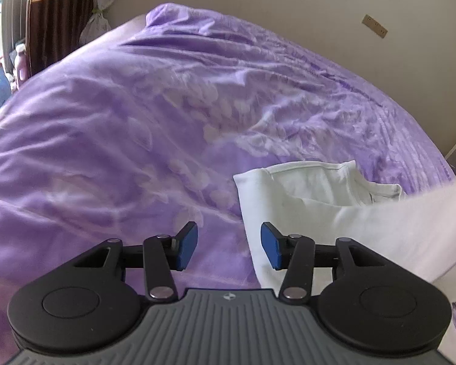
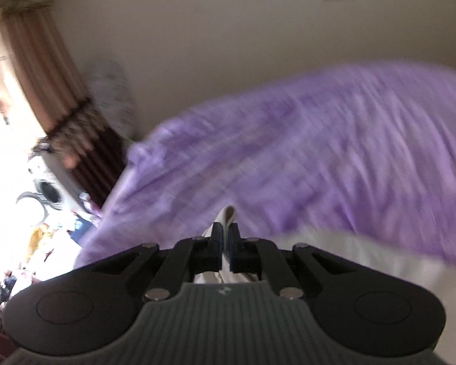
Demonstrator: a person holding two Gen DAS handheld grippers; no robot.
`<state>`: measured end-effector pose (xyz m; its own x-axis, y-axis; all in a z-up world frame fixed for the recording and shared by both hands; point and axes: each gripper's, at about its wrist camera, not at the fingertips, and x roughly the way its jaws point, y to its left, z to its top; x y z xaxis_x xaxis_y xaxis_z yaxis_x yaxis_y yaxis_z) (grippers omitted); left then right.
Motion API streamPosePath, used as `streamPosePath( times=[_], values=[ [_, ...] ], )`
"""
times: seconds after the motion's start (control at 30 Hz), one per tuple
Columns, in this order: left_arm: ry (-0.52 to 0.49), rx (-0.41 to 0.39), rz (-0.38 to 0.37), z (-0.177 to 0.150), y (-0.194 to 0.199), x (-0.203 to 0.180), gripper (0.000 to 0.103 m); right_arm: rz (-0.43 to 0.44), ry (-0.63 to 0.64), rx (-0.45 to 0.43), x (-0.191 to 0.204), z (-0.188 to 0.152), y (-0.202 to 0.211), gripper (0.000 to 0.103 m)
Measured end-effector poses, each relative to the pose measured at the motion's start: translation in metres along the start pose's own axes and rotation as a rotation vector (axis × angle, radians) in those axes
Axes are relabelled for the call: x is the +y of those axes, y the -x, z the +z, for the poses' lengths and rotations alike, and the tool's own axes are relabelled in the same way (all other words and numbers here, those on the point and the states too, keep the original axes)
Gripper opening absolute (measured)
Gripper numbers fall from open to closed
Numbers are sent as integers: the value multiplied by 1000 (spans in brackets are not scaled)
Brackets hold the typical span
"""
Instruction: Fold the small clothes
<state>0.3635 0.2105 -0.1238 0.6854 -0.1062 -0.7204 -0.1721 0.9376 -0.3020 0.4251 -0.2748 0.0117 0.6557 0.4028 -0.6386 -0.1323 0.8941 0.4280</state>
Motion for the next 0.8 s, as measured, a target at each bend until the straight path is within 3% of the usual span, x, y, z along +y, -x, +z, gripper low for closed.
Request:
streamPosePath(
  times=[0.17, 0.37, 0.43, 0.47, 0.5, 0.57, 0.67, 0.8],
  values=[
    [133, 38, -83, 11, -36, 6, 56, -39, -144, 72, -80, -40, -41, 0],
    [285, 69, -106, 19, -79, 20, 56, -53, -166, 98, -115, -56, -64, 0],
    [313, 78, -117, 20, -89, 23, 47, -57, -180, 103, -124, -59, -68, 0],
    [321, 79, -123, 21, -91, 23, 30, -55, -191, 104, -128, -60, -68, 0],
    [317, 74, -138, 23, -91, 22, 5, -50, -197, 103, -131, -59, -67, 0],
    [275, 24, -158, 29, -80, 16, 3, -24, -207, 89, -131, -57, -58, 0],
    [168, -60, -181, 39, -53, -1, 3, 95, -250, 29, -126, -53, -28, 0],
    [50, -72, -132, 50, -49, -15, 3, -42, -294, 33, -144, -48, -30, 0]
  ],
)
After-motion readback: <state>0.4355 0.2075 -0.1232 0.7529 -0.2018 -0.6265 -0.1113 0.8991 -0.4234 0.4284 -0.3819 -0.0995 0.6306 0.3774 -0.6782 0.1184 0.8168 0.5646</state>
